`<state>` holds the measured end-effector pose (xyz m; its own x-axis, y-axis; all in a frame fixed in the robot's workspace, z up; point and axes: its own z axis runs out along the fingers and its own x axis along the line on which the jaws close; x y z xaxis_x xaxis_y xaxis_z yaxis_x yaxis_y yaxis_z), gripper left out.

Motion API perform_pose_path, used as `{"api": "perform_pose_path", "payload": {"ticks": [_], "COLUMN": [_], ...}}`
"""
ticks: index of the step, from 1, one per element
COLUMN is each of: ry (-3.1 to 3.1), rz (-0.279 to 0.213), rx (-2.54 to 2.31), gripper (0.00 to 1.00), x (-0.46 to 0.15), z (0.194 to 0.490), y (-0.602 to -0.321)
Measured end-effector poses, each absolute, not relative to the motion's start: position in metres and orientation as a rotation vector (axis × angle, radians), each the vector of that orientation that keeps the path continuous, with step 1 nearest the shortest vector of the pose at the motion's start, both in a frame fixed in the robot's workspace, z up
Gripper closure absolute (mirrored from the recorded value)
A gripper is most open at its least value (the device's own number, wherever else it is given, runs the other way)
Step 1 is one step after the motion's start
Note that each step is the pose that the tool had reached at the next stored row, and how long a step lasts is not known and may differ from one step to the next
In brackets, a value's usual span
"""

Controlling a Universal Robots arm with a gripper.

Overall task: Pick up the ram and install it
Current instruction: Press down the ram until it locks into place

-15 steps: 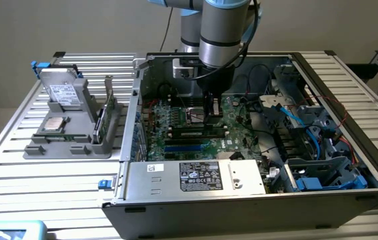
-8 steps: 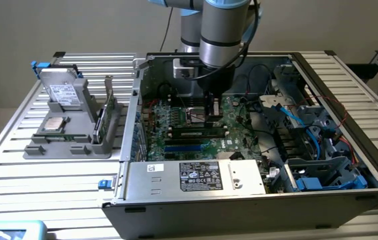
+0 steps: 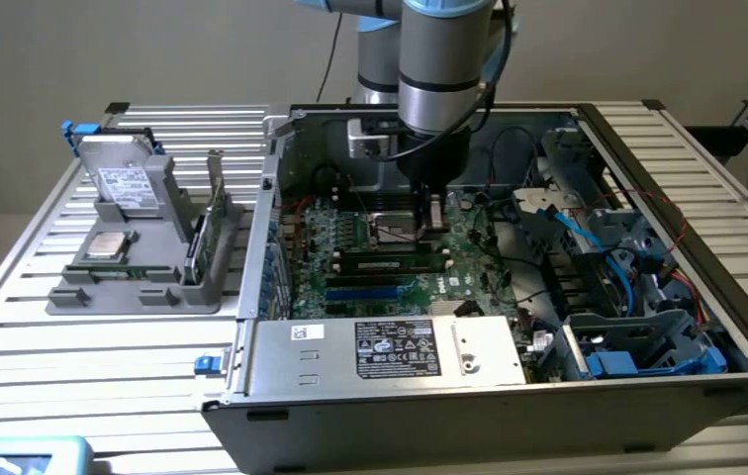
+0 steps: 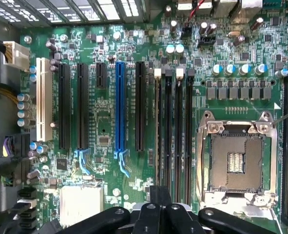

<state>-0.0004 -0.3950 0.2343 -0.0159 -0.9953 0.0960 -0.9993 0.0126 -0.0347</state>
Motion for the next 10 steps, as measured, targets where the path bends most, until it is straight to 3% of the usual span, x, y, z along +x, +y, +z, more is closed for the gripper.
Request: {"api": "perform_pose_path", "payload": {"ticks": [10], "ry": [-2.2], "rz": [0.171], "rx": [2.17], "gripper": [0.89], "x": [-0.0005], "z": [0.2338], "y": [-0.395]}}
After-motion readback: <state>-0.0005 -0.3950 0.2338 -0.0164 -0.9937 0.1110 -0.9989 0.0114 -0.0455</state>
